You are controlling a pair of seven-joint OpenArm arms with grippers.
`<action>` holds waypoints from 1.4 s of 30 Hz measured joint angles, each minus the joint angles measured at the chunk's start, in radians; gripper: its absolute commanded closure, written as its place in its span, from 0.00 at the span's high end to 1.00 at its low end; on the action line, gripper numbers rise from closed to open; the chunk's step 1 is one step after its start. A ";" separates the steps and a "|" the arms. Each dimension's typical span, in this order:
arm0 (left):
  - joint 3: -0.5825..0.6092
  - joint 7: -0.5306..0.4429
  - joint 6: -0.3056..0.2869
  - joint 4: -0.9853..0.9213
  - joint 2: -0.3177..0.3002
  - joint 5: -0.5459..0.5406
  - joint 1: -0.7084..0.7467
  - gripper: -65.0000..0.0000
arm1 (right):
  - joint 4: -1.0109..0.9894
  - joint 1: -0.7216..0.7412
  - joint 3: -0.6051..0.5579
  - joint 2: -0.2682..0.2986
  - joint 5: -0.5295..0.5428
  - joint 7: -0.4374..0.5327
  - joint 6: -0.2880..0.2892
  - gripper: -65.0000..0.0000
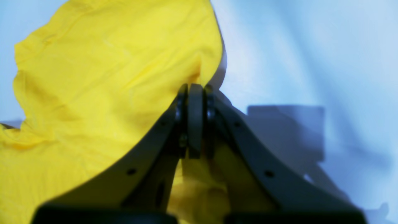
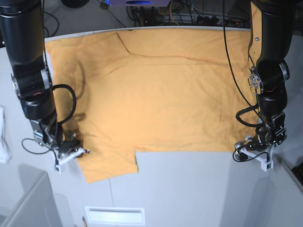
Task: Fold the T-shirt properly
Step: 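Move the left gripper to the other hem corner and grasp it, then lift the hem with both grippers and fold it toward the shoulders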
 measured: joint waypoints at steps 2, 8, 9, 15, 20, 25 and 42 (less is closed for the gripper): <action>0.000 -0.017 0.000 0.003 0.000 -0.007 0.011 0.64 | 0.000 0.000 0.000 0.000 0.000 0.000 0.000 0.00; 0.000 -0.037 0.000 0.007 -0.002 -0.019 0.033 0.27 | 0.003 -0.006 0.000 0.000 0.005 0.010 0.000 0.00; -0.001 -0.034 0.000 0.007 -0.002 -0.018 0.033 0.23 | 0.003 -0.006 0.000 0.000 0.004 0.010 0.000 0.00; -0.001 -0.023 -0.001 0.007 -0.001 -0.018 0.037 0.00 | 0.003 -0.006 0.000 0.000 0.004 0.010 0.000 0.00; -0.001 -0.025 -0.007 0.056 0.003 -0.025 0.073 0.00 | 0.009 -0.019 0.000 0.000 0.014 0.028 0.002 0.00; 0.000 0.034 -0.030 0.189 0.010 -0.030 0.143 0.00 | 0.008 -0.020 0.001 0.000 0.014 0.043 0.002 0.00; -0.008 0.259 -0.079 0.606 0.017 0.001 0.334 0.00 | 0.180 -0.089 0.006 0.044 -0.001 0.022 -0.002 0.00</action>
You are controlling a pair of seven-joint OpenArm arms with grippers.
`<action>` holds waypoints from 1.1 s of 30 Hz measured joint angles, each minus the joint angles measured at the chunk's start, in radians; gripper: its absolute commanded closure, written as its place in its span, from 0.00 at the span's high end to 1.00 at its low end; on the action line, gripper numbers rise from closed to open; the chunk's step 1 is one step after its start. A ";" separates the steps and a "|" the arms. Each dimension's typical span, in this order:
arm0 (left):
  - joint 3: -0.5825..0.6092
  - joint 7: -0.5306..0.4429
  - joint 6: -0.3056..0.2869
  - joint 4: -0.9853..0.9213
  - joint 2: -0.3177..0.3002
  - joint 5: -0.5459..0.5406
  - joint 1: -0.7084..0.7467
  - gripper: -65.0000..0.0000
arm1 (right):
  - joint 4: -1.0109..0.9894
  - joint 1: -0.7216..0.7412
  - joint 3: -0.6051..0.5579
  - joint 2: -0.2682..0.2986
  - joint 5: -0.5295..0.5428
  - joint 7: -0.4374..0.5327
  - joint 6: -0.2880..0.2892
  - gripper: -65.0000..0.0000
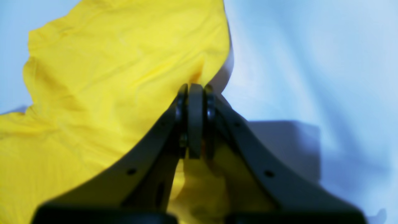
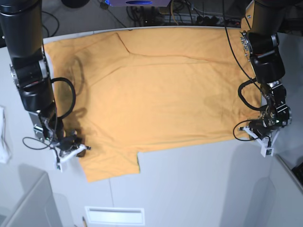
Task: Fold the T-shirt properly
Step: 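Lift the hem with both grippers and fold it toward the shoulders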
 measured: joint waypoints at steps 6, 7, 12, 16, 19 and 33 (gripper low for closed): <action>0.001 0.002 0.000 0.025 0.000 -0.026 0.018 0.00 | 0.006 0.003 0.000 0.029 0.000 0.000 0.001 0.00; 0.001 0.004 0.000 0.025 0.000 -0.045 0.019 0.00 | 0.006 0.003 0.000 0.033 0.000 -0.001 0.000 0.00; 0.001 0.070 0.000 0.041 -0.003 -0.129 0.013 0.00 | 0.026 0.000 0.000 0.051 -0.001 -0.001 0.000 0.00; 0.006 0.096 0.000 0.153 -0.024 -0.154 0.035 0.00 | 0.128 -0.021 -0.001 0.098 0.000 -0.003 0.003 0.00; 0.003 0.132 0.000 0.195 -0.027 -0.150 0.041 0.00 | 0.163 -0.039 -0.001 0.114 -0.001 -0.002 0.002 0.00; 0.001 0.152 0.000 0.343 -0.026 -0.154 0.146 0.00 | 0.173 -0.075 -0.001 0.135 0.001 -0.022 0.004 0.00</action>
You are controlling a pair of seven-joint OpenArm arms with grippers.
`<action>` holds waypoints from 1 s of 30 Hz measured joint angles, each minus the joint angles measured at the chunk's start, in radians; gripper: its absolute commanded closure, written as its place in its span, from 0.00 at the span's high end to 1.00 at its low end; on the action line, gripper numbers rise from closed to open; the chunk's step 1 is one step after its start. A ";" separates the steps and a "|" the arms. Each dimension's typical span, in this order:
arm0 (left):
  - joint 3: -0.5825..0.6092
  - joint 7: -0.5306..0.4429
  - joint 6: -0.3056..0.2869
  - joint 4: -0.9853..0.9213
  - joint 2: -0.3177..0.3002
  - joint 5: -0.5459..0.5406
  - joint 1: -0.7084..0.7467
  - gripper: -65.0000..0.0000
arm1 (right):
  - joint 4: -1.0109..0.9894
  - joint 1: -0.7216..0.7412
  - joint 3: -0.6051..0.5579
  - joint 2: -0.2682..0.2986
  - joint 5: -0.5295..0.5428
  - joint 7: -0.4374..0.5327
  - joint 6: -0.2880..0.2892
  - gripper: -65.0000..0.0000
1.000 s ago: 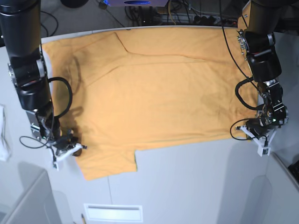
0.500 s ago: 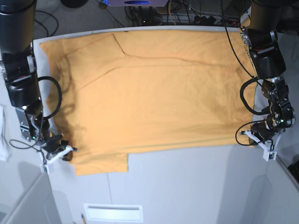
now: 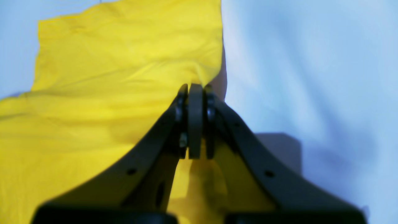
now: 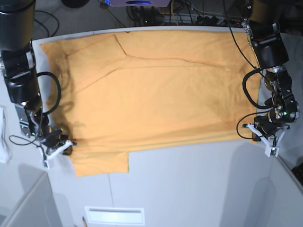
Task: Fold the T-shirt properly
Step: 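Lift the hem with both grippers and fold it toward the shoulders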
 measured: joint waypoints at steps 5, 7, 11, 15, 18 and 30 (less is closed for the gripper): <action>0.000 -0.002 0.000 0.016 0.004 -0.001 0.039 0.00 | 0.004 -0.034 0.076 0.006 0.006 0.001 0.006 0.00; 0.000 -0.002 0.000 0.021 0.003 0.000 0.056 0.00 | 0.046 -0.070 0.110 0.012 -0.001 0.000 0.008 0.00; 0.000 0.000 0.000 0.098 0.003 -0.001 0.089 0.00 | 0.187 -0.153 0.159 0.045 -0.005 -0.042 -0.003 0.00; 0.000 -0.003 0.000 0.127 0.003 -0.001 0.105 0.00 | 0.272 -0.193 0.271 0.053 -0.001 -0.107 0.000 0.00; 0.000 0.000 0.000 0.141 0.001 -0.051 0.141 0.00 | 0.298 -0.215 0.313 0.054 -0.003 -0.134 0.000 0.00; -0.058 0.001 0.000 0.252 -0.019 -0.165 0.236 0.00 | 0.558 -0.392 0.525 0.059 -0.004 -0.304 -0.003 0.00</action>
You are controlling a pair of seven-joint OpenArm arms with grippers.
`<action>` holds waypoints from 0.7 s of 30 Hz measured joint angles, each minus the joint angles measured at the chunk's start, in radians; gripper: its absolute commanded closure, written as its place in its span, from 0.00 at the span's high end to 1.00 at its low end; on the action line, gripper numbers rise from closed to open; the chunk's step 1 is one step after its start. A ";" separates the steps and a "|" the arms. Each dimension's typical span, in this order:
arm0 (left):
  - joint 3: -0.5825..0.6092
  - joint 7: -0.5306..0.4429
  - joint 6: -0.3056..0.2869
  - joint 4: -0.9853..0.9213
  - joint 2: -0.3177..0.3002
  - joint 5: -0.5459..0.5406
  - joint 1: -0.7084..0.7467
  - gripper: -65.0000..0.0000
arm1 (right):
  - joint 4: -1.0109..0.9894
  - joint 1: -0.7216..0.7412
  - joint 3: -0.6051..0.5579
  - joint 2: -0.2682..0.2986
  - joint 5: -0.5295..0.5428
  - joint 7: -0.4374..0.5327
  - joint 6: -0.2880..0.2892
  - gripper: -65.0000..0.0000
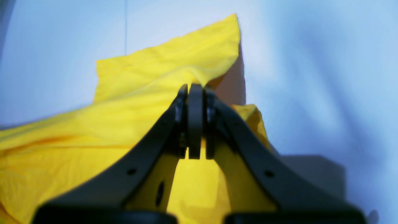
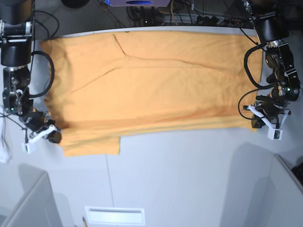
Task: Fold the T-shirt properly
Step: 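Lift the hem with both grippers and fold it toward the shoulders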
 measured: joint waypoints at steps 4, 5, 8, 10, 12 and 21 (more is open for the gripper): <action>-0.019 0.070 0.000 0.041 -0.004 0.003 0.020 0.00 | 0.054 -0.052 0.068 -0.003 0.002 -0.053 0.003 0.00; -0.019 0.082 0.000 0.053 -0.001 0.002 0.024 0.00 | 0.055 -0.054 0.076 -0.004 0.000 -0.063 0.003 0.00; -0.018 0.097 0.000 0.121 -0.002 -0.001 0.032 0.00 | 0.074 -0.071 0.115 -0.017 0.003 -0.078 0.003 0.00; -0.019 0.123 0.000 0.136 -0.004 -0.004 0.027 0.00 | 0.077 -0.079 0.141 -0.019 0.002 -0.113 0.003 0.00; -0.019 0.151 0.000 0.158 0.000 0.004 0.039 0.00 | 0.087 -0.089 0.155 -0.020 0.000 -0.129 0.003 0.00; -0.016 0.145 0.000 0.224 0.000 -0.001 0.099 0.00 | 0.245 -0.189 0.290 -0.042 0.012 -0.221 0.004 0.00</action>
